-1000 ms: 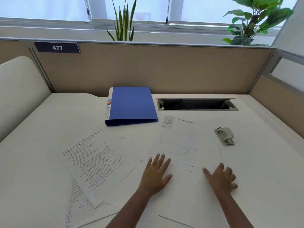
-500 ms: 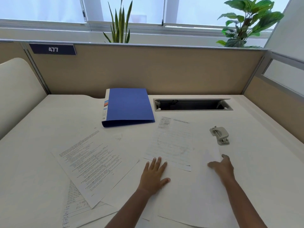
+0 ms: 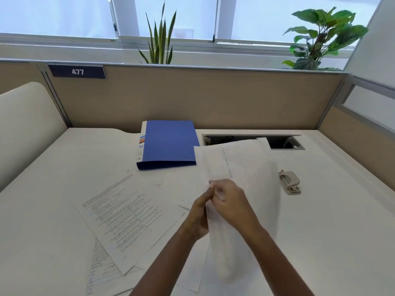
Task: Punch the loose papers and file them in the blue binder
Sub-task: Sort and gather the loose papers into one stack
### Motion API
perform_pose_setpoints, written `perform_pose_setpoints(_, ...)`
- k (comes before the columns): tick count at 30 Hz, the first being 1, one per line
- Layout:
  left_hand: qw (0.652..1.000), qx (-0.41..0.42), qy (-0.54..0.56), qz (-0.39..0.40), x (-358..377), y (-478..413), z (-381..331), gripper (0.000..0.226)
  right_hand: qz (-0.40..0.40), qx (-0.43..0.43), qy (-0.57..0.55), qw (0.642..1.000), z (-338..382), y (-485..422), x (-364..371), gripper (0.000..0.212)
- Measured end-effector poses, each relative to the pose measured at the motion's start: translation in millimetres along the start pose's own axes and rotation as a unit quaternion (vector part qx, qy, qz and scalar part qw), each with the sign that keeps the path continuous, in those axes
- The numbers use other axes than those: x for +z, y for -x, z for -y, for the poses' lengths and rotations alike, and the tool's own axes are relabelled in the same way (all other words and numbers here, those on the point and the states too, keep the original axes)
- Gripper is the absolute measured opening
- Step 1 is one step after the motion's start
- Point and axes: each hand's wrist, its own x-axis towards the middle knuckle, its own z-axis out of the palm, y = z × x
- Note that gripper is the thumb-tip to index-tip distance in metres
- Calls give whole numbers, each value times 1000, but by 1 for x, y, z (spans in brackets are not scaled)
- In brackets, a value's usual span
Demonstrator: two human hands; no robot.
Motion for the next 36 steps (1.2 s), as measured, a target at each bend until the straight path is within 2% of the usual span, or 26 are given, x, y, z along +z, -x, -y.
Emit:
perform_pose_setpoints(3, 996, 15, -30, -85, -24, 3, 0, 22, 10, -17, -29, 999, -12, 3, 7, 30)
perform_pose_setpoints(5, 989, 19, -57, -135, -38, 6, 0, 14, -34, -22, -24, 999, -25, 3, 6, 27)
perform_pose_setpoints(8, 985, 15, -57, -161, -54, 13, -1, 15, -93, 7, 28, 995, -53, -1, 4, 31)
perform_pose_setpoints(11, 984, 17, -55, -166, -66, 18, -3, 17, -52, 162, -36, 985, -81, -1, 2, 52)
perform_pose_setpoints(13, 984, 17, -64, -167, -73, 20, -4, 17, 12, 275, -119, 954, -96, 1, 3, 65)
perform_pose_setpoints(16, 980, 12, -82, -178, -80, 22, -6, 16, 79, 343, -239, 905, -113, 7, 9, 60)
perform_pose_setpoints(18, 978, 6, -95, -188, -85, 22, -5, 16, 79, 325, -246, 910, -119, 9, 13, 42)
perform_pose_setpoints(21, 972, -24, -131, -196, -90, 22, 0, 22, 21, 293, -209, 933, -123, 11, 15, 26)
perform_pose_setpoints(25, 957, -77, -214, -179, -90, 26, 11, 33, -2, 285, -216, 934, -130, 7, 19, 23)
perform_pose_setpoints(27, 955, -60, -210, -201, -92, 27, 12, 36, 0, 274, -212, 938, -129, 5, 24, 36)
perform_pose_setpoints(28, 955, -46, -193, -222, -95, 28, 10, 36, -5, 271, -206, 940, -127, 3, 28, 45)
perform_pose_setpoints(29, 955, -31, -167, -241, -98, 28, 7, 35, -10, 265, -197, 944, -125, 1, 32, 44)
perform_pose_setpoints(33, 967, 18, -6, -255, -113, 34, -12, 26, -2, 205, -133, 970, -120, -3, 47, 33)
perform_pose_setpoints(34, 966, 18, 47, -253, -119, 35, -16, 26, 21, 170, -107, 979, -120, -4, 51, 30)
perform_pose_setpoints(36, 962, 15, 132, -238, -127, 39, -23, 27, 105, 100, 35, 989, -124, -4, 57, 32)
